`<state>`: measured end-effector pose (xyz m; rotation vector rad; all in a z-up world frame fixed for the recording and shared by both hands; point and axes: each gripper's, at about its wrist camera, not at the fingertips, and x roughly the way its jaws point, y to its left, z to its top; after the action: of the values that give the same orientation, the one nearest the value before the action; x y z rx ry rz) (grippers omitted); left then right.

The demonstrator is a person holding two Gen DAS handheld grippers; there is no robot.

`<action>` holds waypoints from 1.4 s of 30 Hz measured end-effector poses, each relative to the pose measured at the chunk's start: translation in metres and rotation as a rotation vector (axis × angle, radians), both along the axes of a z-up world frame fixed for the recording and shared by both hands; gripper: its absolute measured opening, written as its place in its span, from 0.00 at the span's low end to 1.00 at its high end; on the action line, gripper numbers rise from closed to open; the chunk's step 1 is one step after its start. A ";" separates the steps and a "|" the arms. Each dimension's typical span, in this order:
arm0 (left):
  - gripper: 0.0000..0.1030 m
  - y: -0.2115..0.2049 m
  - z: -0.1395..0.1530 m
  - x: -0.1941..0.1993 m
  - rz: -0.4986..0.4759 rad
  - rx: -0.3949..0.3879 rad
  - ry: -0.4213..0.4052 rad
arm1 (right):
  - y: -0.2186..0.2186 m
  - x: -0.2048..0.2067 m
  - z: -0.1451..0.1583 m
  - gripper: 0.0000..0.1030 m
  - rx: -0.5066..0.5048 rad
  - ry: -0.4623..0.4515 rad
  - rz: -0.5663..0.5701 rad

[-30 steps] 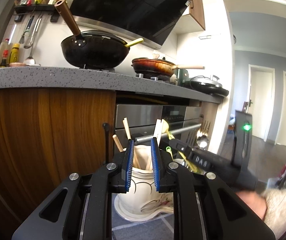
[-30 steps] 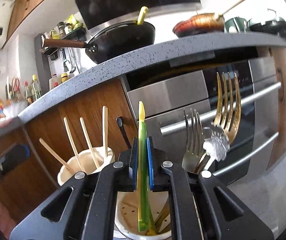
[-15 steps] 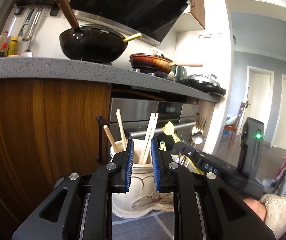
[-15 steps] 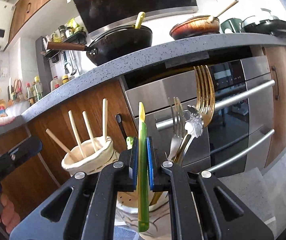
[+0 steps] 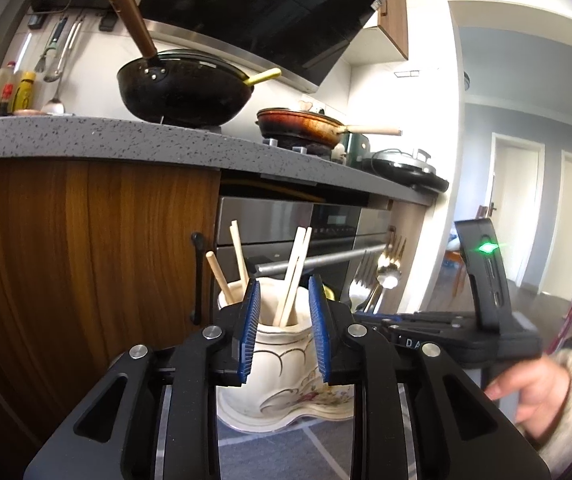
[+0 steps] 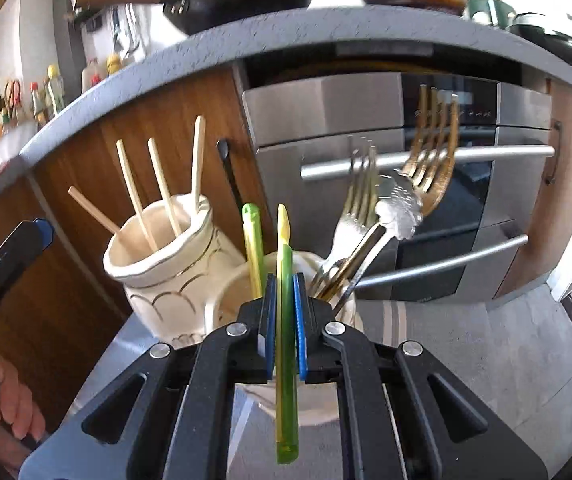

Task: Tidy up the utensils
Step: 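Lower the yellow utensil into the holder and open the right tool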

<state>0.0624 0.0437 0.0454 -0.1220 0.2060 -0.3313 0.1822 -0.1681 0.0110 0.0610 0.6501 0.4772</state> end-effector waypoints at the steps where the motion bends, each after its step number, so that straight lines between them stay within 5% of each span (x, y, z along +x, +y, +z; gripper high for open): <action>1: 0.25 0.000 0.000 0.000 -0.002 -0.003 0.000 | 0.001 0.001 0.001 0.08 -0.018 0.003 -0.002; 14: 0.32 0.008 0.000 -0.006 0.005 -0.020 0.006 | 0.028 0.027 0.008 0.08 -0.210 0.121 0.061; 21: 0.34 0.008 0.000 -0.005 0.002 -0.024 0.012 | 0.029 0.032 0.019 0.07 -0.206 0.106 0.073; 30: 0.34 0.009 -0.001 -0.005 -0.004 -0.037 0.018 | -0.016 0.028 0.019 0.08 0.285 -0.111 -0.051; 34: 0.34 0.006 -0.003 -0.006 -0.010 -0.024 0.020 | -0.017 0.019 0.004 0.08 0.330 -0.225 -0.093; 39: 0.34 0.007 -0.005 -0.001 -0.011 -0.027 0.031 | -0.005 0.001 -0.009 0.08 0.252 -0.397 -0.117; 42: 0.34 0.006 -0.007 0.002 -0.009 -0.027 0.038 | -0.005 -0.005 -0.011 0.08 0.229 -0.408 -0.115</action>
<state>0.0643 0.0499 0.0385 -0.1537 0.2399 -0.3405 0.1770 -0.1734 -0.0003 0.2112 0.1891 0.4345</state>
